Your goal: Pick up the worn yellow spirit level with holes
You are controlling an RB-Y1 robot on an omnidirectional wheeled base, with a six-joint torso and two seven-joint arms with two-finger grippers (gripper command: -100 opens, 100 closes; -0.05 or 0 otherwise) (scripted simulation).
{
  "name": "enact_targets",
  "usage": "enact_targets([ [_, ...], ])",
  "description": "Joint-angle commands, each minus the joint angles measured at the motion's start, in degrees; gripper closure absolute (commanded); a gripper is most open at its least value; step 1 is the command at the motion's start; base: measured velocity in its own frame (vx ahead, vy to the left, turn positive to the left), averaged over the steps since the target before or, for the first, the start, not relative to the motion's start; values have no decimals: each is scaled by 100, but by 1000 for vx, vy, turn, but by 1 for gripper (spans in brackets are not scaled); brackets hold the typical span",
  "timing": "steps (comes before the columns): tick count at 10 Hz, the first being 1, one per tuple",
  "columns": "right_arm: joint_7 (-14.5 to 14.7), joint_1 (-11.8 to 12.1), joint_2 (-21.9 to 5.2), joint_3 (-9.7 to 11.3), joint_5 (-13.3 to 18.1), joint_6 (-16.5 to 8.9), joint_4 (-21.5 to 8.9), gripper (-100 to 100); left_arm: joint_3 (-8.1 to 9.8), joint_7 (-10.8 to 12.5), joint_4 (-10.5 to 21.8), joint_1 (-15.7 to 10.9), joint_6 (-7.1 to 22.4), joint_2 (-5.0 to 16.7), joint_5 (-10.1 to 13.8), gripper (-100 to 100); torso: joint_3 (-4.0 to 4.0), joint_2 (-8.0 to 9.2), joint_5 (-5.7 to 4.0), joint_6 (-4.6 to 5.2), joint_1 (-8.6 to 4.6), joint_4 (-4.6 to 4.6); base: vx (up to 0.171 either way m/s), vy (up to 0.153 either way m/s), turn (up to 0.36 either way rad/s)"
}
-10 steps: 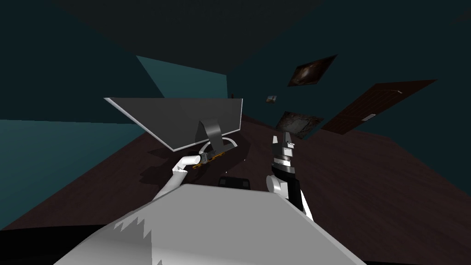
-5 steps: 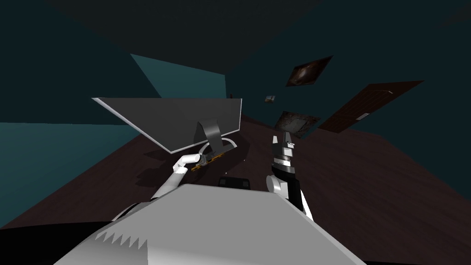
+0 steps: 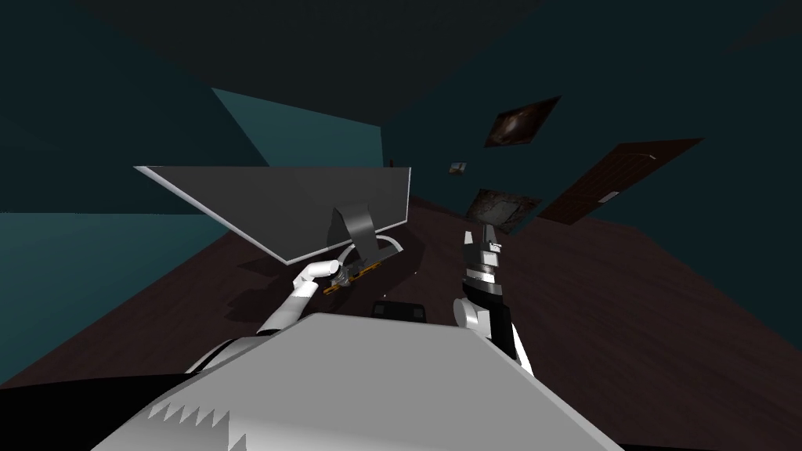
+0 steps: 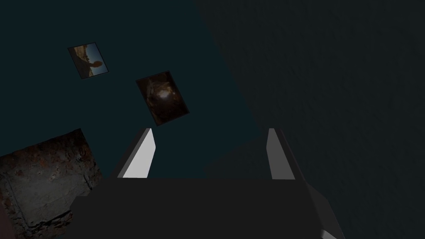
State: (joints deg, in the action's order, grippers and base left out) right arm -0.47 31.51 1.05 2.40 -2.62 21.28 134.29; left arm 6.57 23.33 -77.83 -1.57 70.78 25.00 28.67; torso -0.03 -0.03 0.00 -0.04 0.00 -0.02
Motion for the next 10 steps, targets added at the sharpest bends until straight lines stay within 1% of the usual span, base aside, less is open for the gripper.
enact_targets([
  [1,0,0,0,0,0,0,0,0,8,46,183,-89,239,60,70,-100,0,0,0,0,0,0,-5,6,-17],
  [3,0,0,0,0,0,0,0,0,19,96,334,-172,469,130,141,-100,3,5,0,0,0,1,-6,8,-22],
  [4,0,0,0,0,0,0,0,0,13,85,270,-146,390,105,112,-100,3,5,0,0,-1,1,0,0,0],
  [5,0,0,0,0,0,0,0,0,13,91,282,-152,415,108,116,0,3,4,-1,0,-3,1,0,0,0],
  [6,0,0,0,0,0,0,0,0,12,109,480,-213,267,29,41,-100,3,4,-1,0,-4,1,-16,18,-80],
  [8,0,-1,0,0,0,0,0,0,10,135,745,-294,73,-75,-57,-100,7,11,2,2,6,3,-29,35,-108],
  [9,0,0,0,0,0,0,0,0,9,141,812,-314,24,-102,-82,-100,8,13,2,0,8,3,-30,34,-38],
  [10,0,0,0,0,0,0,0,0,8,154,945,-355,-73,-154,-131,-100,8,14,2,-1,9,3,-36,40,-54],
])
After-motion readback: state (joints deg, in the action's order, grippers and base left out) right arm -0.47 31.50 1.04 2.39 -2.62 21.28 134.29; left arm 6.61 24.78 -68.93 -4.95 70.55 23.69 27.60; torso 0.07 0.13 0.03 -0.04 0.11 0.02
